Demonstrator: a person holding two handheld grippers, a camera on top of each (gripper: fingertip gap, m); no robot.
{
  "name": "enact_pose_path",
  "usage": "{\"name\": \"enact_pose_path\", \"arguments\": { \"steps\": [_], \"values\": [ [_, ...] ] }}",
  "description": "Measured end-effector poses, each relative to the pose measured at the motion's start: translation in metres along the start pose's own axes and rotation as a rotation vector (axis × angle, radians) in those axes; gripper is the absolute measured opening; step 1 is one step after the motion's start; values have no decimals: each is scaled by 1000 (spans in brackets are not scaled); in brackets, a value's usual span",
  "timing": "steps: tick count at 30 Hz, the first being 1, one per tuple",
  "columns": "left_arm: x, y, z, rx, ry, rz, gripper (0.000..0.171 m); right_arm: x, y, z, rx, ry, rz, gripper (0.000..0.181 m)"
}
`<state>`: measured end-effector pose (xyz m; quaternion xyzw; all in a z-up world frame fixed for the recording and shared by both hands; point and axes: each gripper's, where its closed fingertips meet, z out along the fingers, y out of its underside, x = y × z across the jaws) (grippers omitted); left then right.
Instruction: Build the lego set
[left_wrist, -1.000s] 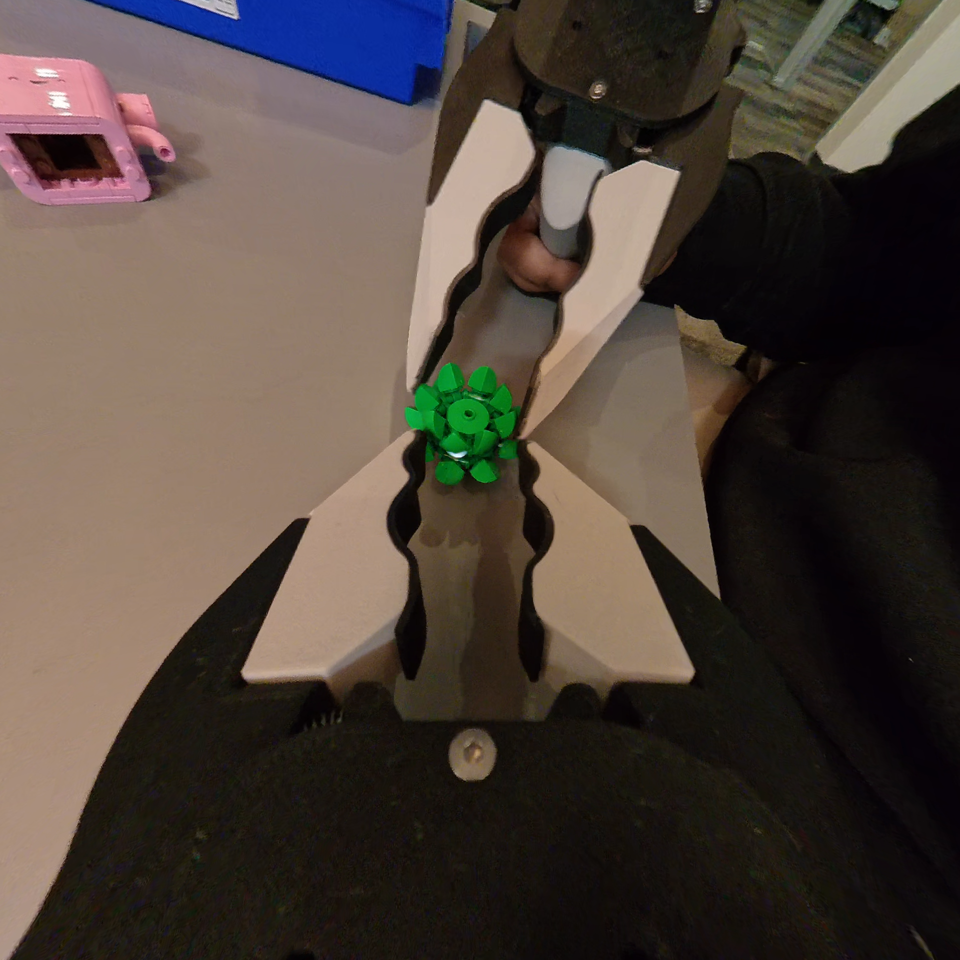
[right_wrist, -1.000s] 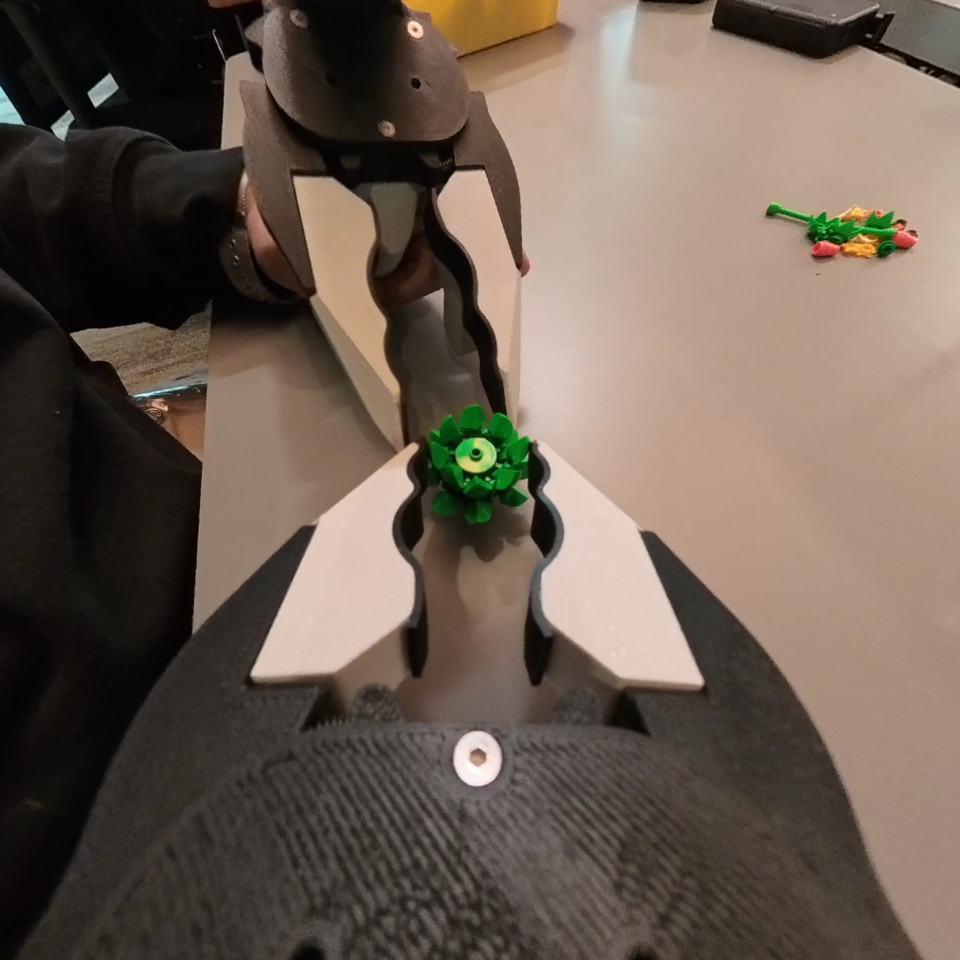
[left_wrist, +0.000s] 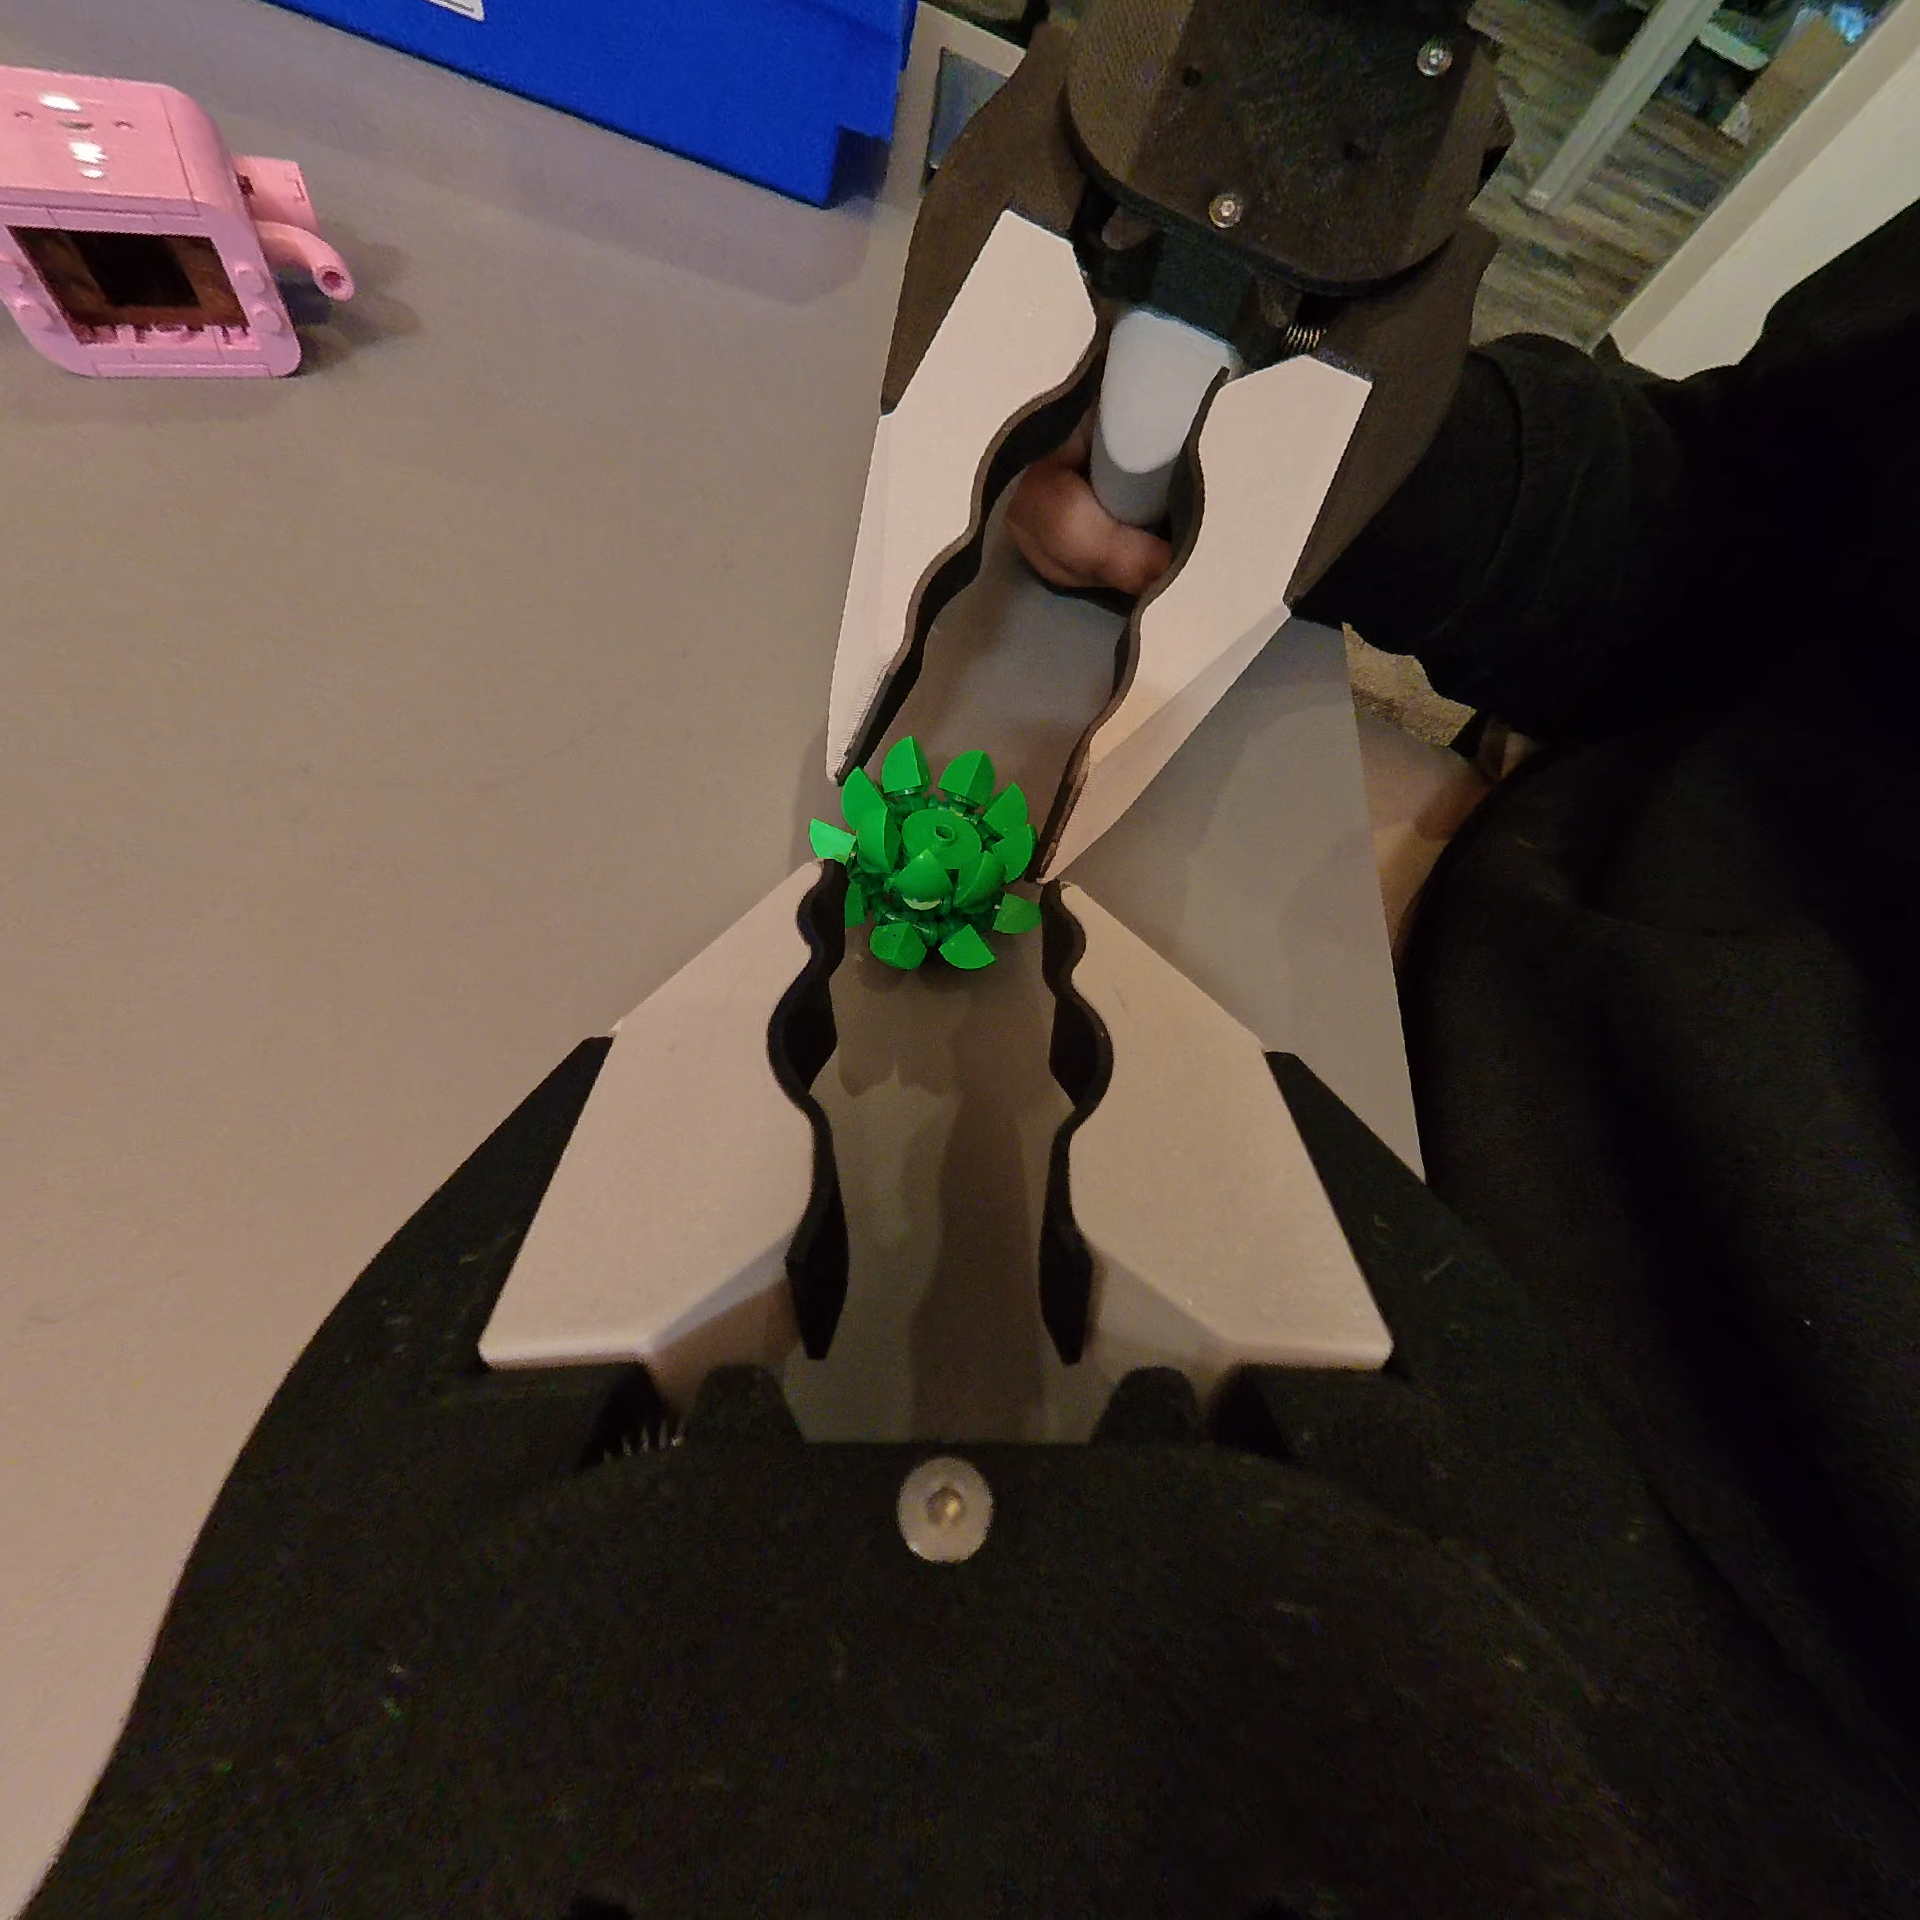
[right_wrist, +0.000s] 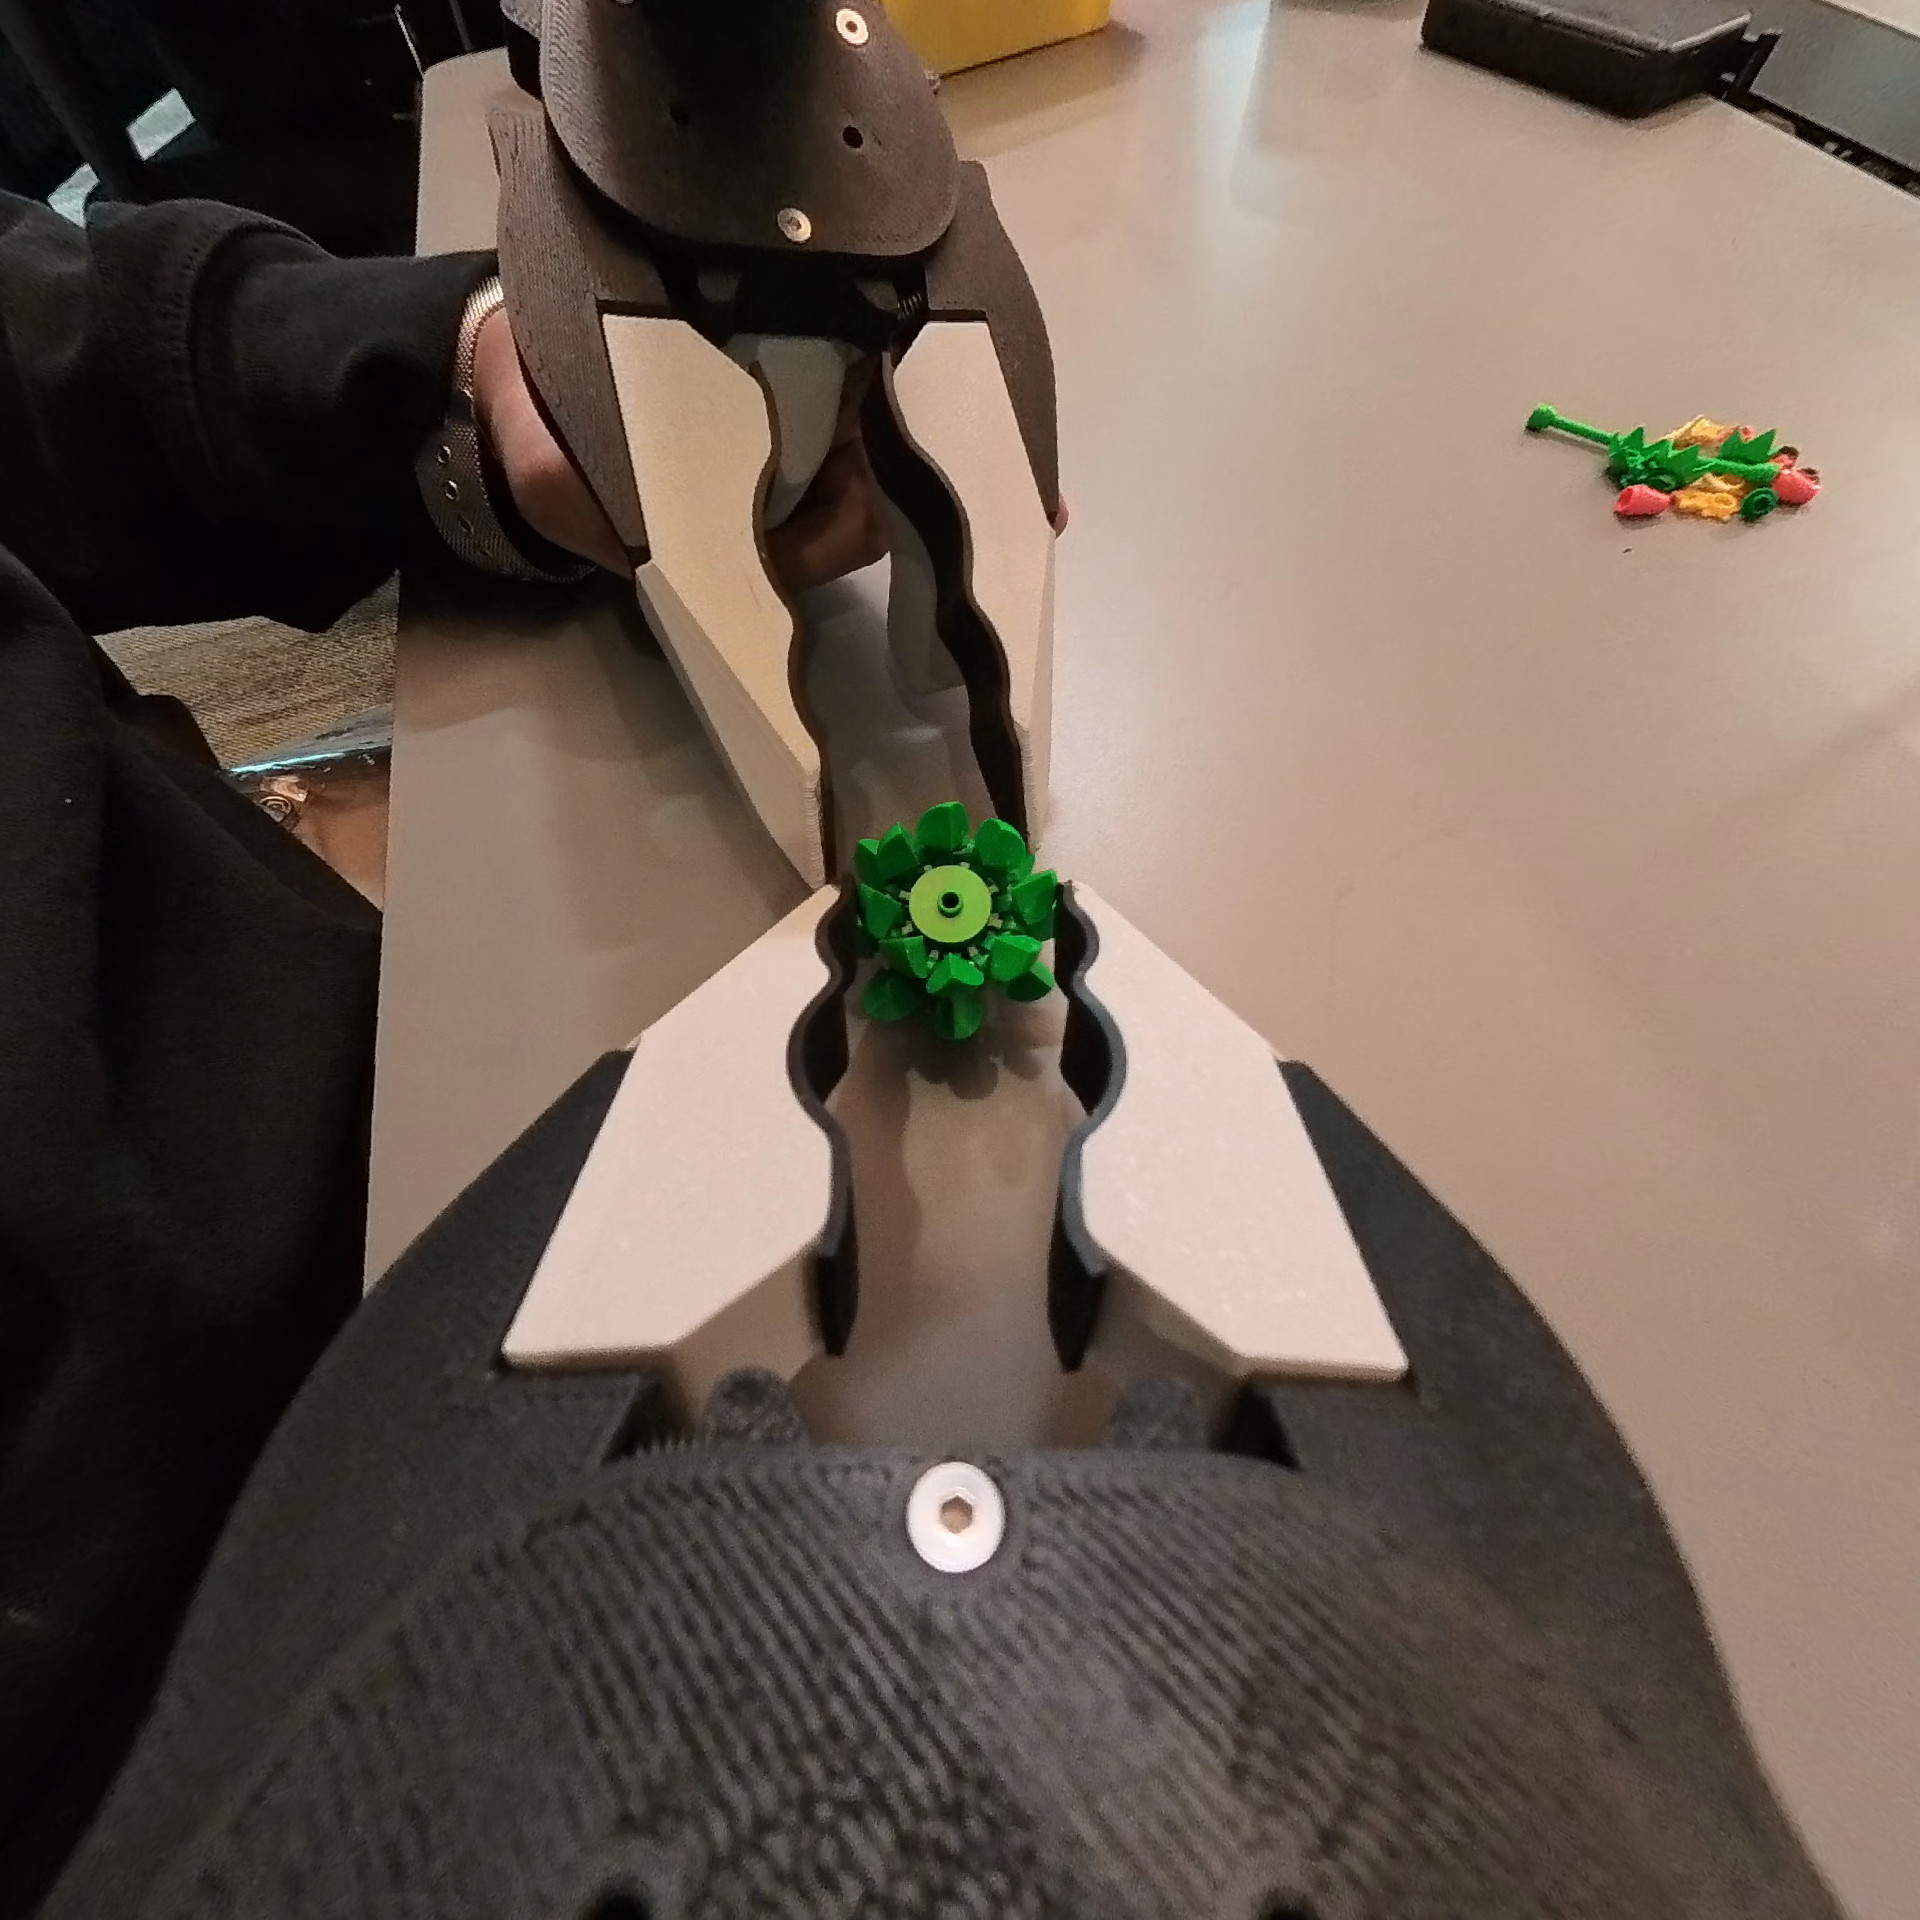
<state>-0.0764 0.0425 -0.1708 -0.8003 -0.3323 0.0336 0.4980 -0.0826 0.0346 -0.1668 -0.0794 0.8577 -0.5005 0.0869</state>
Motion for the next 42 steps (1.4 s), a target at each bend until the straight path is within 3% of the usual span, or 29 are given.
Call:
{"name": "enact_pose_path", "arguments": {
  "steps": [8, 31, 37, 42],
  "values": [
    [-3, -1, -1, 7, -15, -11, 35, 1, -4, -4, 31, -13, 24, 43],
    [-8, -4, -4, 40, -39, -30, 35, -5, 0, -2, 5, -45, 16, 32],
    [-6, -2, -2, 20, -41, -14, 34, 2, -5, -6, 44, -16, 48, 39],
    [-6, 3, 2, -24, -57, 8, 34, 18, -3, -4, 31, 68, 97, 31]
  ]
}}
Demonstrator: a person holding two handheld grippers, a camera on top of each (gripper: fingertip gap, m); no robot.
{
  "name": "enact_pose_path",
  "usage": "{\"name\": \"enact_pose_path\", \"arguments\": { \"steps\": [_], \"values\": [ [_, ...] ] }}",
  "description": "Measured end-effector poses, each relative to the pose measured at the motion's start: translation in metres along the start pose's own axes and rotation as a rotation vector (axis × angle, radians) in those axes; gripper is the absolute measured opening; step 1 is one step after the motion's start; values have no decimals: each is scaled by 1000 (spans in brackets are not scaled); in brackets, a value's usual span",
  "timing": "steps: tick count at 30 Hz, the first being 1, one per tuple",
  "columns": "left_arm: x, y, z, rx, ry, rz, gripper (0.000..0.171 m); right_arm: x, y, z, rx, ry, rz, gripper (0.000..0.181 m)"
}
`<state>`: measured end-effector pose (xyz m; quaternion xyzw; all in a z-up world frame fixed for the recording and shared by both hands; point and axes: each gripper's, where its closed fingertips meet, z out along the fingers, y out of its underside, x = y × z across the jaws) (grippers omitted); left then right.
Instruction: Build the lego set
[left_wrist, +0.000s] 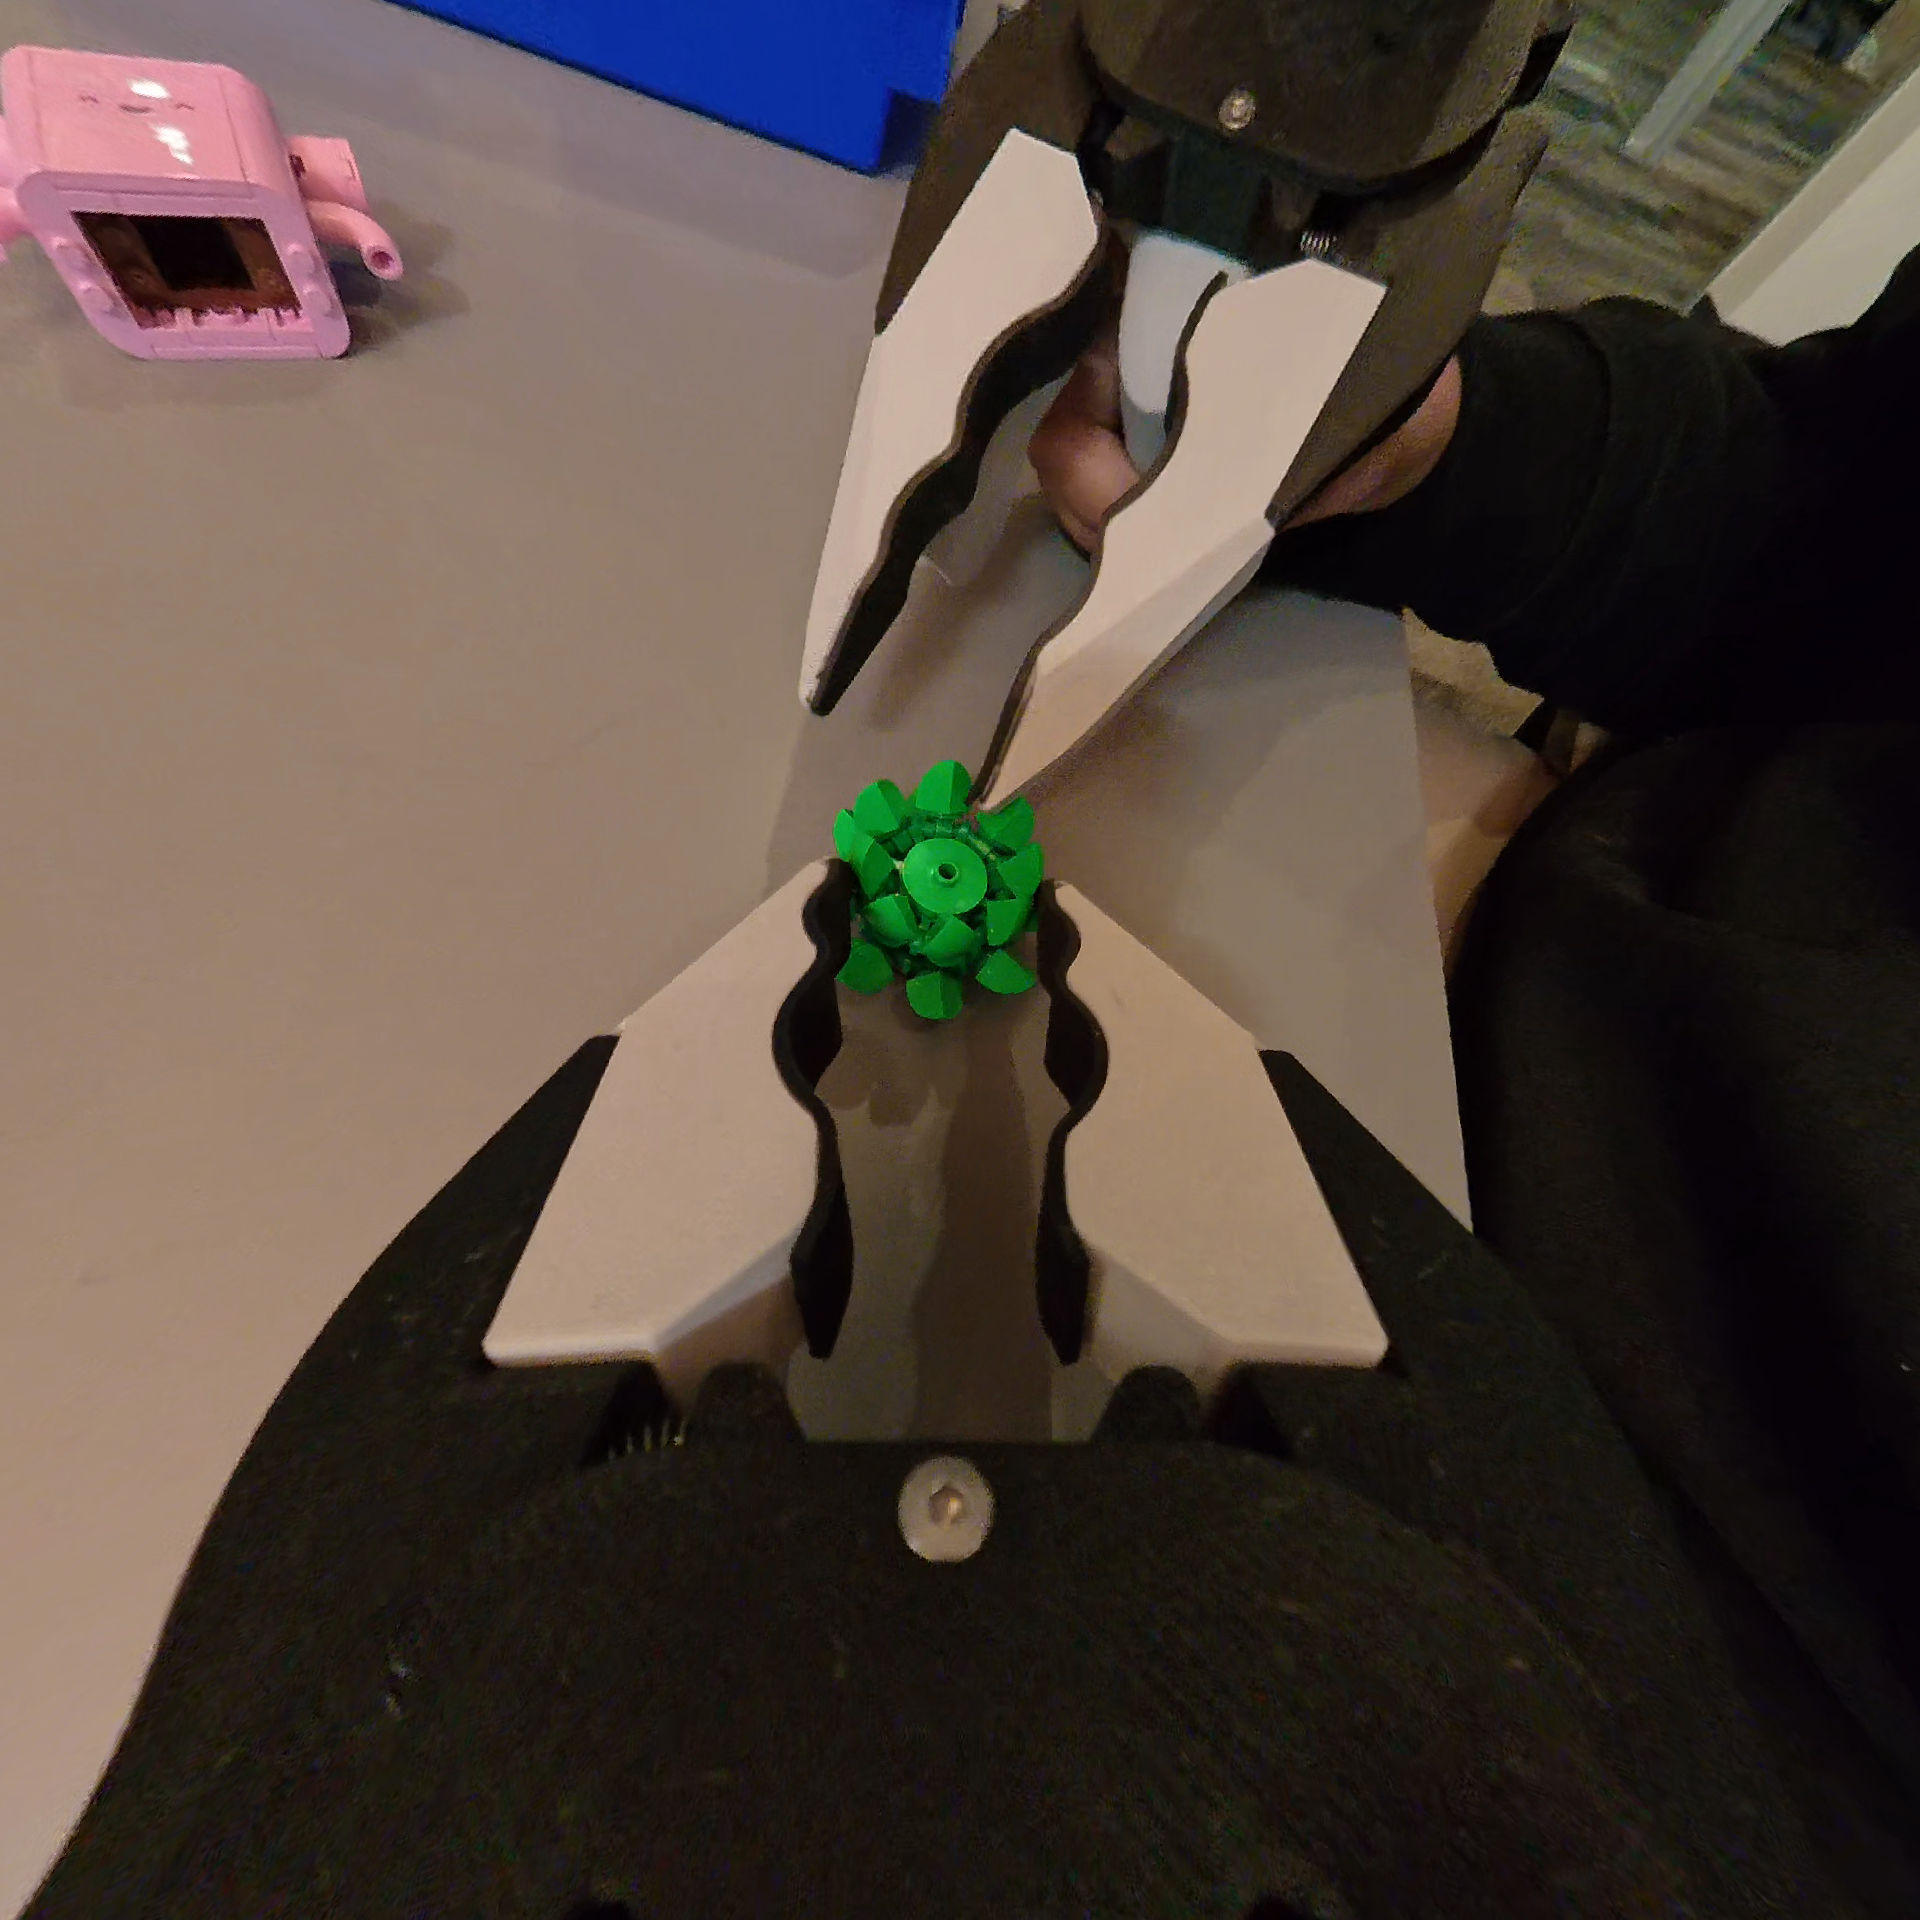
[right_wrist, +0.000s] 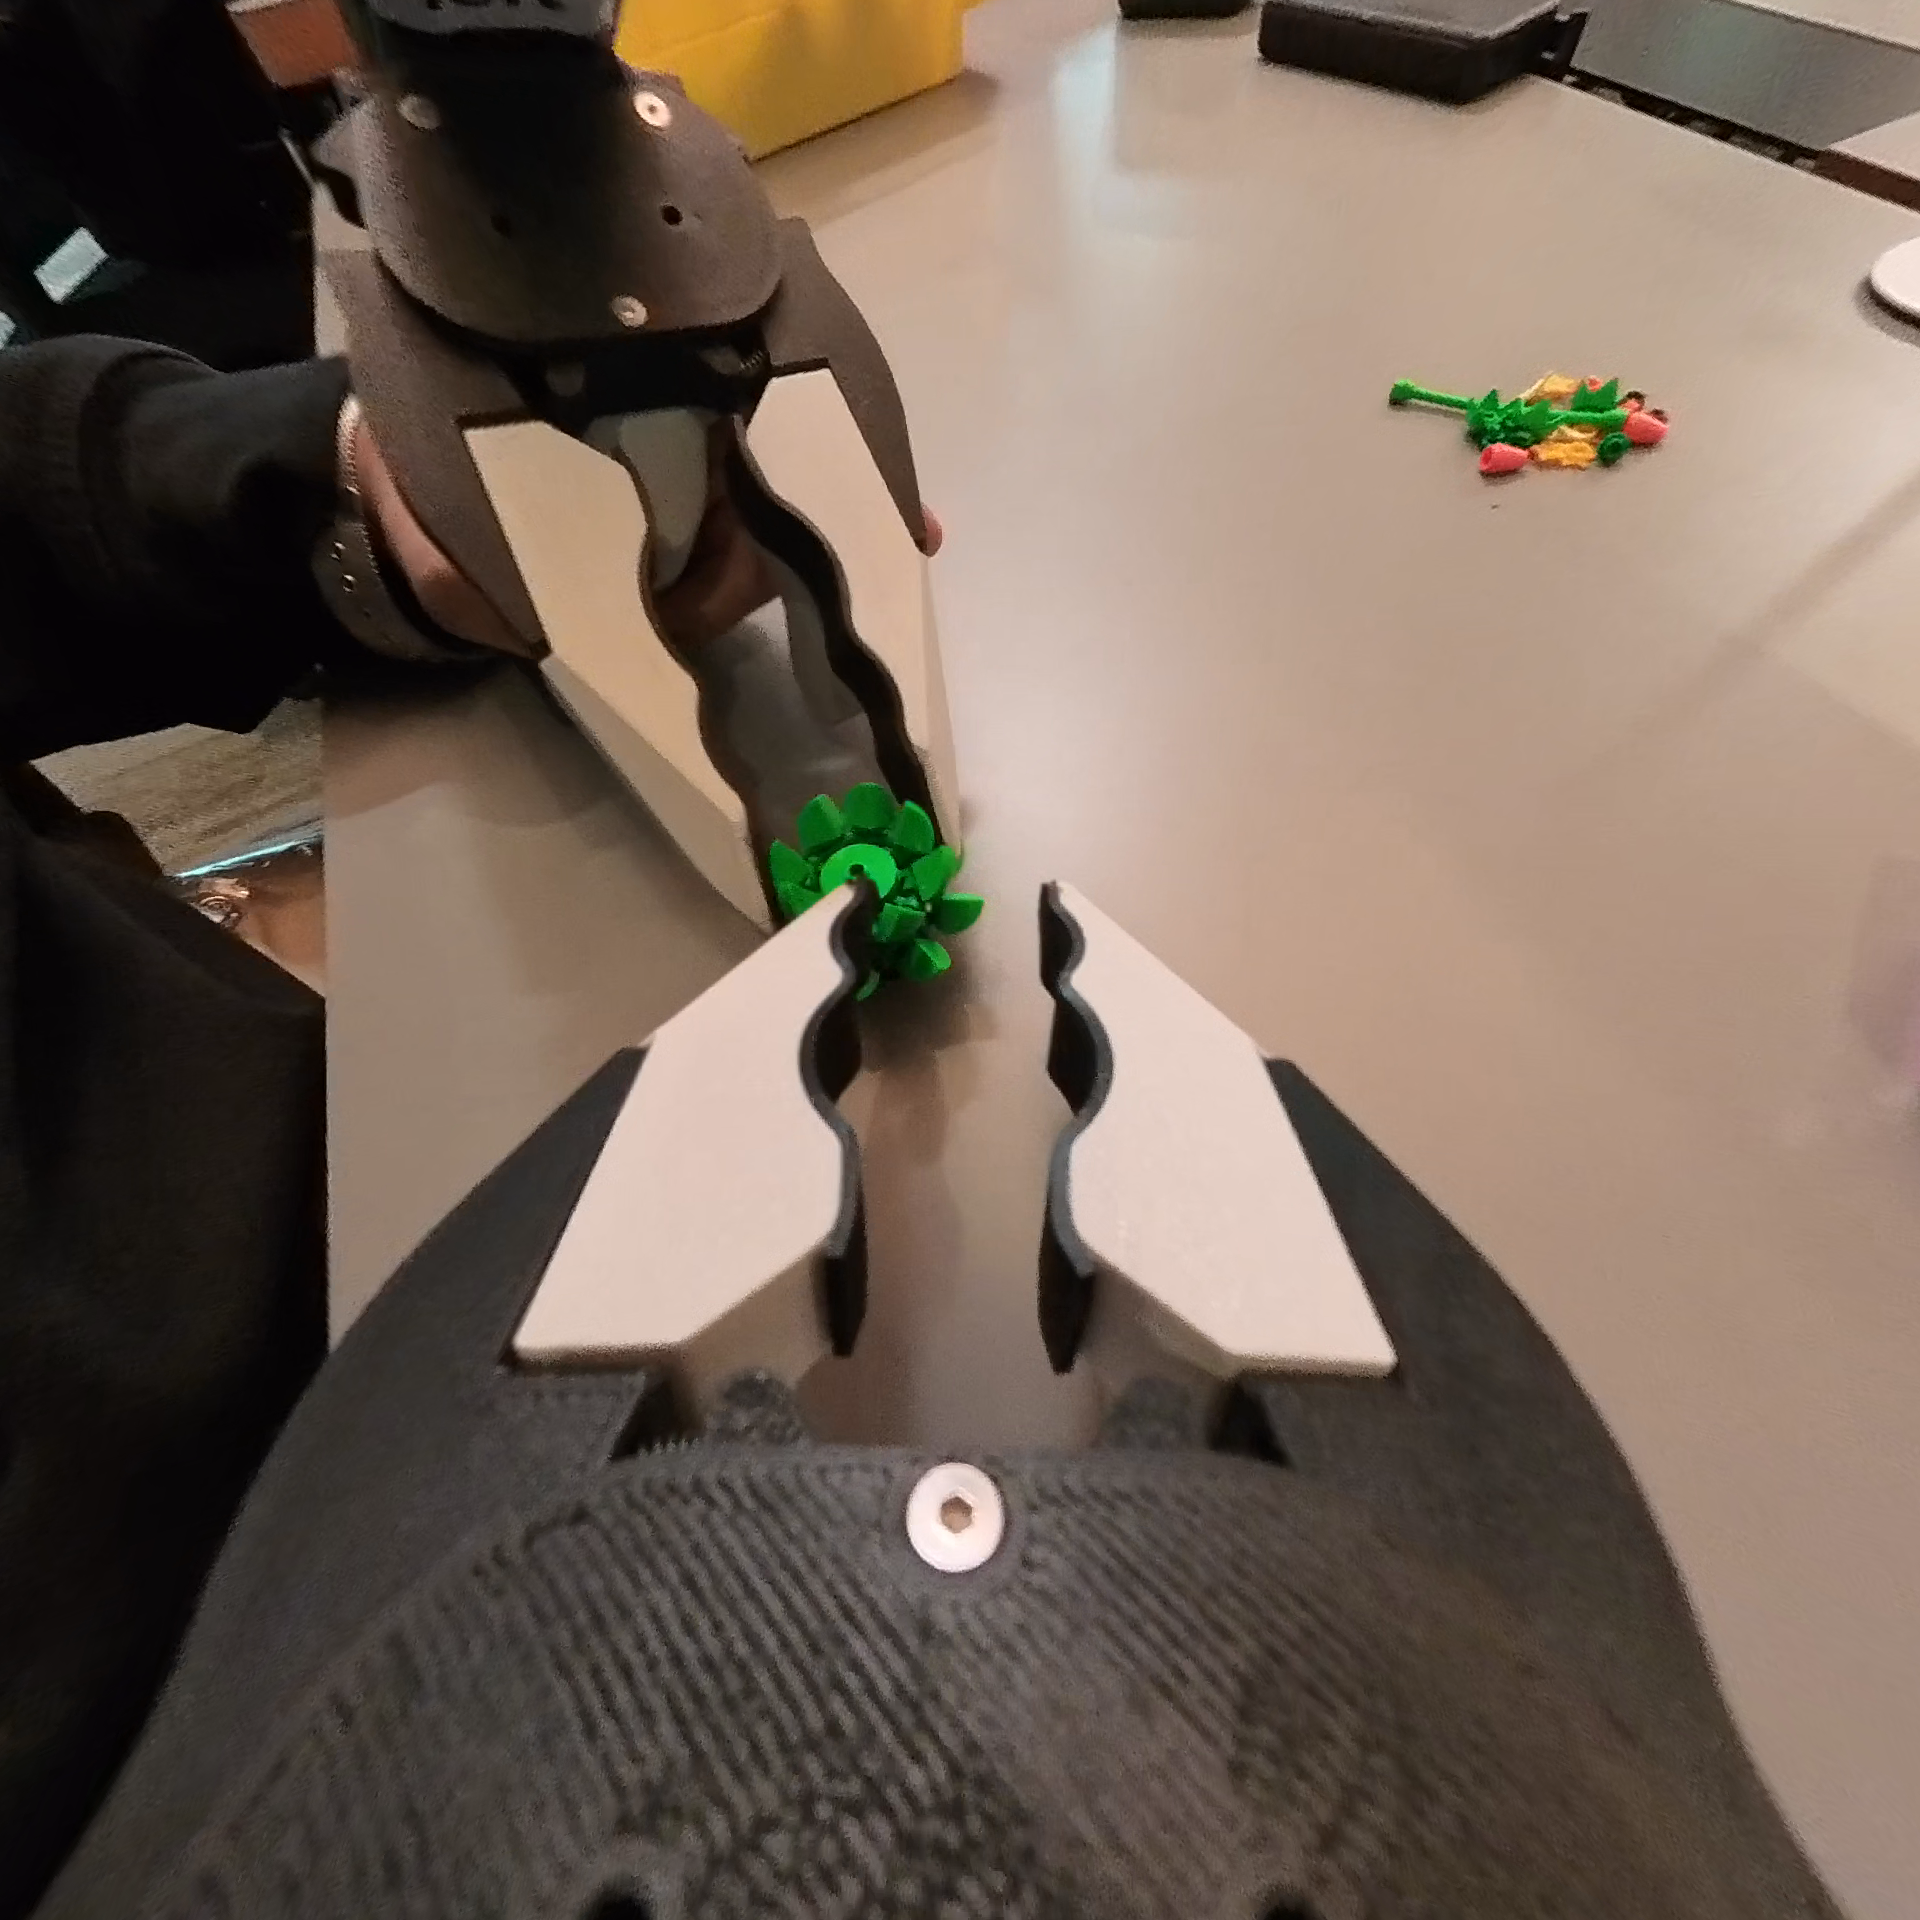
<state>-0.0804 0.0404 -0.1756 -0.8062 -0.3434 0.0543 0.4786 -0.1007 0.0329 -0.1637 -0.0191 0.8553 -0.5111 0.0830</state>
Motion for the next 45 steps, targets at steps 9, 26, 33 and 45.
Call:
{"name": "enact_pose_path", "arguments": {
  "steps": [9, 26, 33, 45],
  "values": [
    [1, 1, 1, -11, -10, 19, 34, 0, 1, 5, -36, 0, 74, 30],
    [0, 2, 2, -17, -33, 40, 34, -11, -1, 13, -218, 32, -10, 24],
    [0, 2, 2, -17, -32, 39, 33, -11, 0, 12, -213, 32, -28, 22],
    [0, 2, 2, -18, -26, 34, 34, -11, 0, 12, -240, 28, -42, 22]
  ]
}}
